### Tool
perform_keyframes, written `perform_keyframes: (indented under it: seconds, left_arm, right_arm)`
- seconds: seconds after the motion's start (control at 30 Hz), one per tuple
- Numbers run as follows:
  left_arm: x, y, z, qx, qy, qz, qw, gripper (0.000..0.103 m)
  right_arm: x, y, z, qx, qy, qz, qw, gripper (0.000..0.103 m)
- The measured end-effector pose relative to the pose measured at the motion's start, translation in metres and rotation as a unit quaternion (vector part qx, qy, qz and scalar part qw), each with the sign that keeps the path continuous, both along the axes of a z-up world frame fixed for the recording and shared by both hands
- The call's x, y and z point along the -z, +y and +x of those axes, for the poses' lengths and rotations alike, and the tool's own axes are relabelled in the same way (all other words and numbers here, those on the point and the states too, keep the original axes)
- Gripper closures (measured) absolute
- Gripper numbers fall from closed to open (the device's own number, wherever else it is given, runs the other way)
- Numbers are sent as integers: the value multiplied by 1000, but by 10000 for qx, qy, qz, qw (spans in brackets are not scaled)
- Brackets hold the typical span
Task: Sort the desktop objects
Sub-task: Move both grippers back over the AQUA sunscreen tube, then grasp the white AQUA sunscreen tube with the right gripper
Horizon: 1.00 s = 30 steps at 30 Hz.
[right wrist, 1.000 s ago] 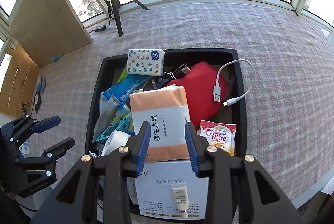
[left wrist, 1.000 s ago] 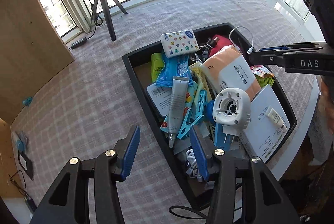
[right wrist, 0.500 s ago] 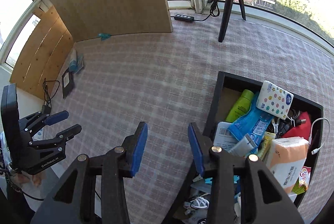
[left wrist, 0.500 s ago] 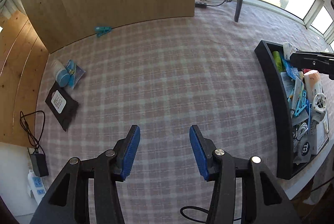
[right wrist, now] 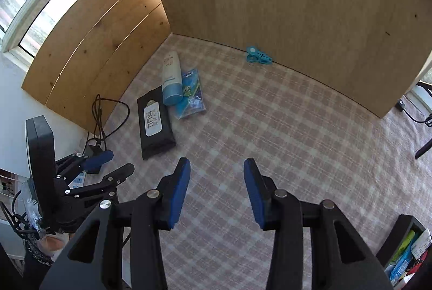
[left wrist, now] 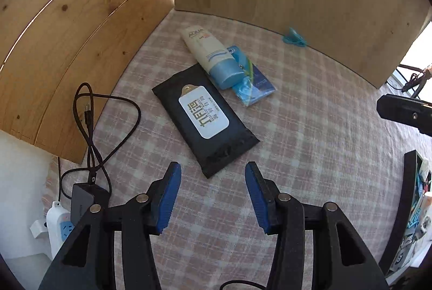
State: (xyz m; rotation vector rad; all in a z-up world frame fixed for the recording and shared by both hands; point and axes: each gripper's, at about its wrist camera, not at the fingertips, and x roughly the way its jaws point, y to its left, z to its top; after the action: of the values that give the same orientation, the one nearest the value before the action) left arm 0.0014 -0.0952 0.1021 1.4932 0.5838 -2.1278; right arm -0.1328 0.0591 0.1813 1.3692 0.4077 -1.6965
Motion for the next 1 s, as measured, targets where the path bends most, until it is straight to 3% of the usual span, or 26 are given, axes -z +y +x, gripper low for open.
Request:
perform_keyframes:
  seconds: [0.3, 0.57, 0.7, 0.8, 1.0]
  left_arm:
    - [20, -81, -41, -912, 403, 533, 9936, 56]
    - [45, -94, -87, -628, 190, 549, 9963, 56]
    - [54, -96, -102, -530, 123, 524, 9971, 56]
    - [54, -99, -105, -505, 181, 439, 9976, 48]
    - [64, -108, -109, -547, 411, 830, 9942, 44]
  right_arm:
    - [53, -123, -24, -113, -724, 51, 9973, 62]
    - [96, -185, -53, 0, -1394, -66, 9902, 62]
    - [108, -203, -55, -72, -1454, 5, 9893, 62]
    - [120, -212, -57, -74, -1673, 33, 9859, 62]
    - [132, -223, -52, -208, -1717, 98, 9849, 62]
